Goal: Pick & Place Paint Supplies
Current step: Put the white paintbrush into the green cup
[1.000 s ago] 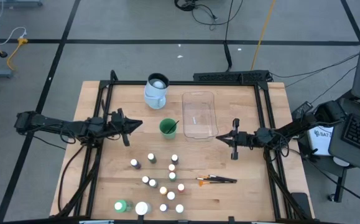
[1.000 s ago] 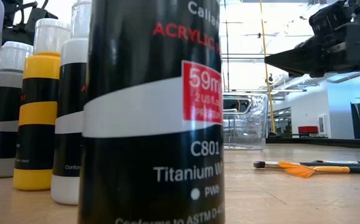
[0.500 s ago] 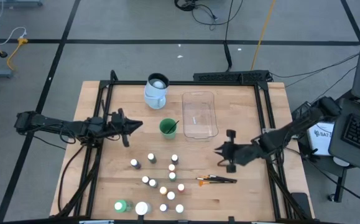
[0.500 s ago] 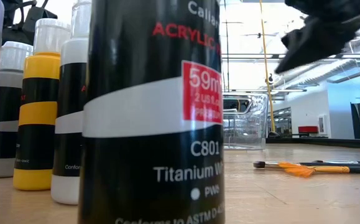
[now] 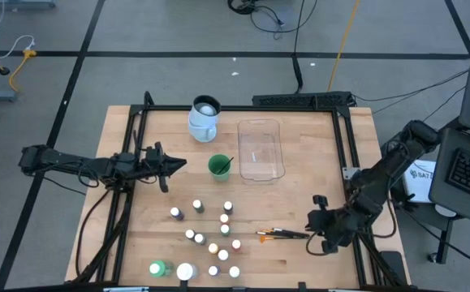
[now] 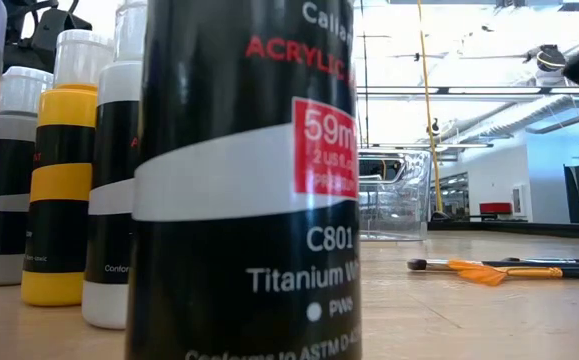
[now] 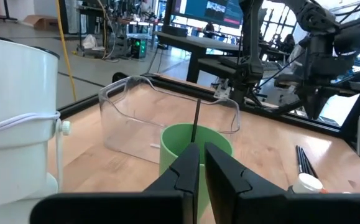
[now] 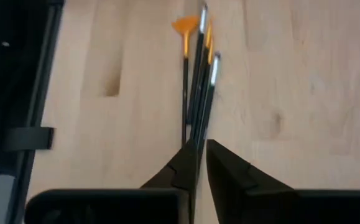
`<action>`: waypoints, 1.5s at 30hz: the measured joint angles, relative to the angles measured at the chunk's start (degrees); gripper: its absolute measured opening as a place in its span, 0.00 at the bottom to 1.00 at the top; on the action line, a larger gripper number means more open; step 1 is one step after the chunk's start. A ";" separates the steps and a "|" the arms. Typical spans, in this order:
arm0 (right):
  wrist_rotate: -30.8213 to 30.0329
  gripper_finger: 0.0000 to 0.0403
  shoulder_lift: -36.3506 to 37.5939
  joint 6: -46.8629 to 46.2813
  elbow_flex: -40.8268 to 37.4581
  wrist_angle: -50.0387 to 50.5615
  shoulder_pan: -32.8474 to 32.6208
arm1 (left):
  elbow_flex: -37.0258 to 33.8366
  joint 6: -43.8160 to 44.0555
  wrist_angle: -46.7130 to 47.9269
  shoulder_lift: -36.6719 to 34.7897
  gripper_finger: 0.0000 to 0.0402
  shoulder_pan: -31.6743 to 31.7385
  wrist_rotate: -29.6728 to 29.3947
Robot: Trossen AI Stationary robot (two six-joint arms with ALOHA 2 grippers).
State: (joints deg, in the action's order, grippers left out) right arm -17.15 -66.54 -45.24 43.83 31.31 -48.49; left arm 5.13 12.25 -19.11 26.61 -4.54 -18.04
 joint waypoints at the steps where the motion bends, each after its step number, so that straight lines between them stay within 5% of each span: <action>1: 0.63 0.05 -0.01 -1.26 -0.63 -0.02 -0.36 | 0.00 0.06 0.00 0.00 0.06 0.00 0.00; 8: 0.87 0.04 -0.02 -5.51 -5.86 -3.40 -1.51 | 0.00 0.04 0.04 0.00 0.06 0.00 -0.02; 17: 2.12 0.15 -0.34 -3.38 -11.24 -14.66 -2.09 | 0.00 -1.55 0.47 0.00 0.06 0.00 -0.02; 28: 2.25 0.28 -11.93 -3.57 -10.34 -16.17 -2.10 | 0.00 -1.42 1.90 0.00 0.06 0.00 -0.02; 45: -3.28 0.24 -16.37 -1.76 -9.60 -12.46 -1.38 | -0.02 -1.84 2.73 0.02 0.06 0.00 -0.07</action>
State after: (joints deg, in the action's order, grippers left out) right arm -20.43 -82.91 -47.00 34.24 18.85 -49.87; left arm 5.10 10.41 -16.39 26.63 -4.54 -18.11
